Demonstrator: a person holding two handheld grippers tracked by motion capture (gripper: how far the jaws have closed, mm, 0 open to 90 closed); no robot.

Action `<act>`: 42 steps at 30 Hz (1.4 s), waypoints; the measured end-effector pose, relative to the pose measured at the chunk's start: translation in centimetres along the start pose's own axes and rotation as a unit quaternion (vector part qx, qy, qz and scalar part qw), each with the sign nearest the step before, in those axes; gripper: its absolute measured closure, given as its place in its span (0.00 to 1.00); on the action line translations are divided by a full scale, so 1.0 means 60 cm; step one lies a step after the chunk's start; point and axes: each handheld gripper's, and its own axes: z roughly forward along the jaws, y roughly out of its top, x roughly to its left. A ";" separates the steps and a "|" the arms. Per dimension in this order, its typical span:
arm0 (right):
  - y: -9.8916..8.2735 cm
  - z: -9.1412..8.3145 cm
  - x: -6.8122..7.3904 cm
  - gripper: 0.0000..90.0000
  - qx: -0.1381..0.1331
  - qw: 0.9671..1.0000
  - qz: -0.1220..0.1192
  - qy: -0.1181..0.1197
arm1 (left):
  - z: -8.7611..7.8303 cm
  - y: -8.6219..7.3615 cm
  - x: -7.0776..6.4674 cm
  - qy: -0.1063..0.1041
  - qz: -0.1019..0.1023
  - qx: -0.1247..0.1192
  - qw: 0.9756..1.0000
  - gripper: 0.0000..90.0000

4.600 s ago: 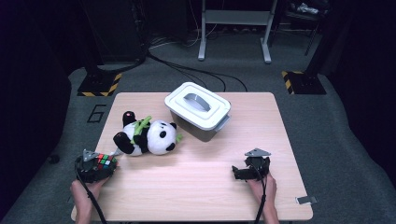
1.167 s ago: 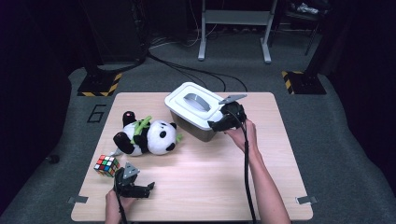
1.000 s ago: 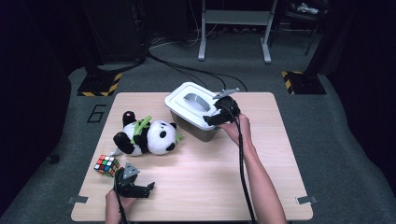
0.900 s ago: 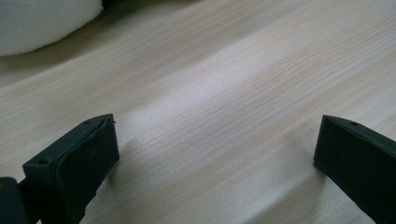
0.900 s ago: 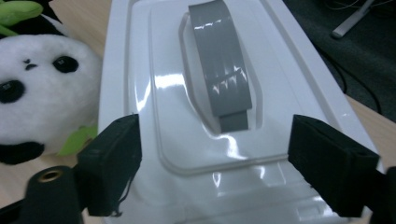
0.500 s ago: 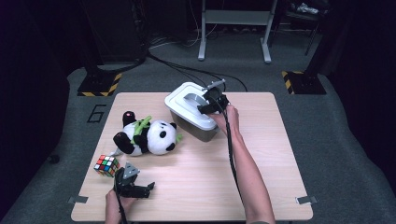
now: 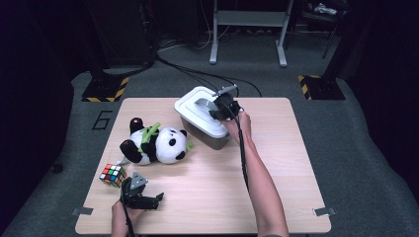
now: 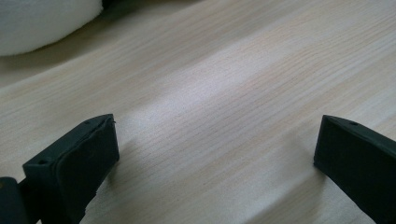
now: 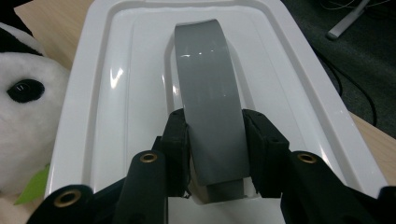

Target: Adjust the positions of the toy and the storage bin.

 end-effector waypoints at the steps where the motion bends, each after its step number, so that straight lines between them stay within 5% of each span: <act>1: -0.001 -0.001 0.001 0.71 0.000 1.000 -0.001 -0.002 | 0.000 0.000 0.000 0.000 0.000 0.000 1.000 0.00; 23: -0.038 -0.046 0.008 0.74 0.006 1.000 0.015 -0.004 | 0.001 0.000 -0.001 0.002 -0.005 -0.005 1.000 0.00; 42: -0.094 -0.107 0.007 0.74 0.006 0.999 0.040 -0.031 | 0.000 0.000 -0.001 0.000 -0.003 -0.002 1.000 0.00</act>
